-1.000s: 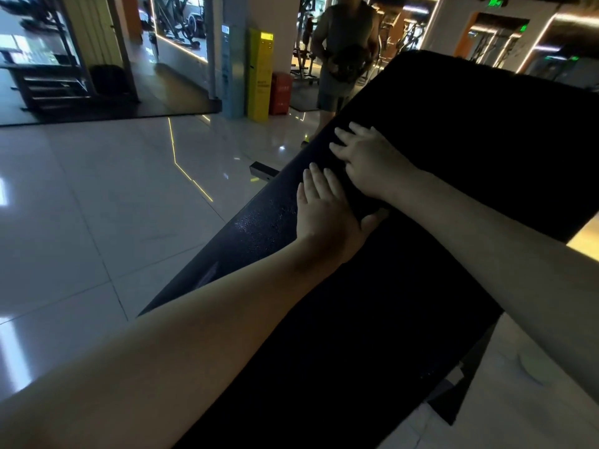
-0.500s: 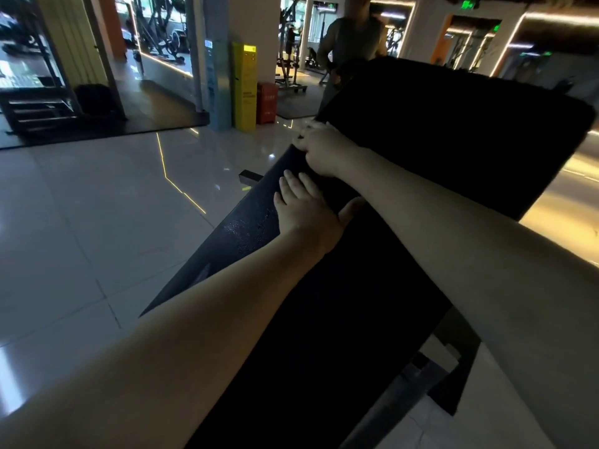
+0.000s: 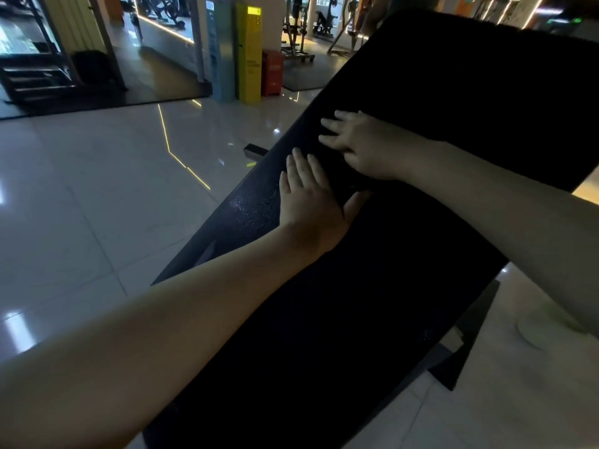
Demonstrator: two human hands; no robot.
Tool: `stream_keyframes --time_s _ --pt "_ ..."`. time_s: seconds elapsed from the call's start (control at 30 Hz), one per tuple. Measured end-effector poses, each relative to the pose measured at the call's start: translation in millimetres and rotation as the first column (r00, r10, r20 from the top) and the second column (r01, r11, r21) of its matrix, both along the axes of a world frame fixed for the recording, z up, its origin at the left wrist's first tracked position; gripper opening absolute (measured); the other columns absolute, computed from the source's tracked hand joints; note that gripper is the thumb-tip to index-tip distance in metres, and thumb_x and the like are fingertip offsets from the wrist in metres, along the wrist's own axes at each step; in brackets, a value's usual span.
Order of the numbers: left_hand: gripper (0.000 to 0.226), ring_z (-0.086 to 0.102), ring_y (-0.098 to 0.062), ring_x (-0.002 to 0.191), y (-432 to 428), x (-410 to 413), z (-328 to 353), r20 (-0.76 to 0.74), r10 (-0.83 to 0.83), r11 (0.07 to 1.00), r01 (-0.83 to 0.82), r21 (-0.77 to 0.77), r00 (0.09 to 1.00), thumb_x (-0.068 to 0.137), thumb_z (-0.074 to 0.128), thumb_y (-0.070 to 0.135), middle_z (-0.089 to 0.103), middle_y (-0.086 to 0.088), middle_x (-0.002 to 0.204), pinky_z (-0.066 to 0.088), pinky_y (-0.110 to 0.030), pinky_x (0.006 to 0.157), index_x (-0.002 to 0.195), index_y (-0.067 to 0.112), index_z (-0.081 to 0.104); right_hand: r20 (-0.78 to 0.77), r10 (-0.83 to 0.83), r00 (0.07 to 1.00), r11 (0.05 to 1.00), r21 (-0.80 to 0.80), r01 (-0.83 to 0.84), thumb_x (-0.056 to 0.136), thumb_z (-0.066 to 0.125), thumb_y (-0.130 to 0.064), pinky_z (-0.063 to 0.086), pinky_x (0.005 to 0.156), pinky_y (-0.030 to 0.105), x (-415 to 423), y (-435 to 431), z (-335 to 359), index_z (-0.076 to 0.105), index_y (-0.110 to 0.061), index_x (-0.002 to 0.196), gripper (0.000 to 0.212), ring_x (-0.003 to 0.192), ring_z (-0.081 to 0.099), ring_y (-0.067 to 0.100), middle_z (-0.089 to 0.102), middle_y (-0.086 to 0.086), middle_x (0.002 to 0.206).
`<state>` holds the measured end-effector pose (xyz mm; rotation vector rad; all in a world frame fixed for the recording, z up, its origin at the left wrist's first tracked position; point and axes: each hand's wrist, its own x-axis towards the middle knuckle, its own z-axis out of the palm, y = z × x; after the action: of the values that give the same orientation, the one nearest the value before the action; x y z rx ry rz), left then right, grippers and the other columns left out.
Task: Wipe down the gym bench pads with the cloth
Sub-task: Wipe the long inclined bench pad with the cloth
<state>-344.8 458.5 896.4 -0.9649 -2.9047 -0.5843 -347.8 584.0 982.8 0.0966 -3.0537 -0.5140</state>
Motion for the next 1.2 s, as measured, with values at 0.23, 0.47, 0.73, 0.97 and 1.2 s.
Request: stream_keyframes --time_s 0.23,0.47,0.73,0.97,1.2 --pt "0.103 -0.019 -0.033 0.149 0.9 -3.1 -0.4 0.001 0.009 1.0 -0.009 0.016 1.0 0.091 0.019 0.074 -0.019 -0.024 0.16 -0.003 -0.044 0.123 0.153 -0.003 -0.012 -0.053 0.01 0.999 1.0 -0.019 -0.011 0.098 0.038 -0.006 0.011 0.119 0.041 -61.7 -15.2 -4.0 0.037 -0.012 0.149 0.051 0.149 0.012 0.029 0.02 0.011 0.16" --pt "0.098 -0.017 -0.033 0.15 -3.7 4.4 9.3 0.06 0.041 0.998 -0.038 -0.052 0.997 0.095 0.02 0.069 -0.021 -0.024 0.16 -0.002 -0.043 0.124 0.152 -0.004 -0.015 -0.095 -0.079 0.992 0.996 0.028 0.082 0.098 0.043 -0.01 0.018 0.117 0.041 -52.2 -42.9 -8.2 0.04 -0.012 0.147 0.049 0.146 0.019 0.028 0.027 0.011 0.158" --pt "0.093 -0.02 -0.035 0.149 -19.2 6.5 5.3 0.016 -0.019 0.992 0.021 -0.127 1.0 0.1 0.031 0.056 -0.024 -0.026 0.158 -0.003 -0.041 0.123 0.151 -0.005 -0.017 -0.044 -0.089 0.995 0.991 -0.105 0.084 0.1 0.035 -0.005 0.003 0.12 0.037 30.8 -25.5 -15.1 0.029 -0.016 0.152 0.054 0.15 0.005 0.021 0.014 0.005 0.163" --pt "0.096 -0.022 -0.034 0.148 -17.4 5.0 -0.5 0.021 -0.04 0.995 0.042 -0.088 0.999 0.097 0.022 0.064 -0.025 -0.026 0.157 -0.005 -0.042 0.123 0.151 -0.005 -0.017 -0.011 -0.046 0.999 0.989 -0.14 0.044 0.1 0.039 -0.007 0.002 0.12 0.037 51.5 -15.9 -11.0 0.03 -0.017 0.151 0.053 0.15 0.003 0.02 0.013 0.004 0.163" --pt "0.105 -0.025 -0.032 0.147 -17.2 0.0 -4.5 0.04 -0.052 0.998 0.054 -0.036 0.998 0.091 0.023 0.073 -0.026 -0.024 0.158 -0.008 -0.042 0.123 0.152 -0.003 -0.016 -0.063 -0.063 0.996 0.995 -0.079 0.058 0.1 0.038 -0.009 0.007 0.119 0.04 -2.4 -23.6 -7.3 0.035 -0.015 0.15 0.051 0.15 0.009 0.024 0.018 0.007 0.162"
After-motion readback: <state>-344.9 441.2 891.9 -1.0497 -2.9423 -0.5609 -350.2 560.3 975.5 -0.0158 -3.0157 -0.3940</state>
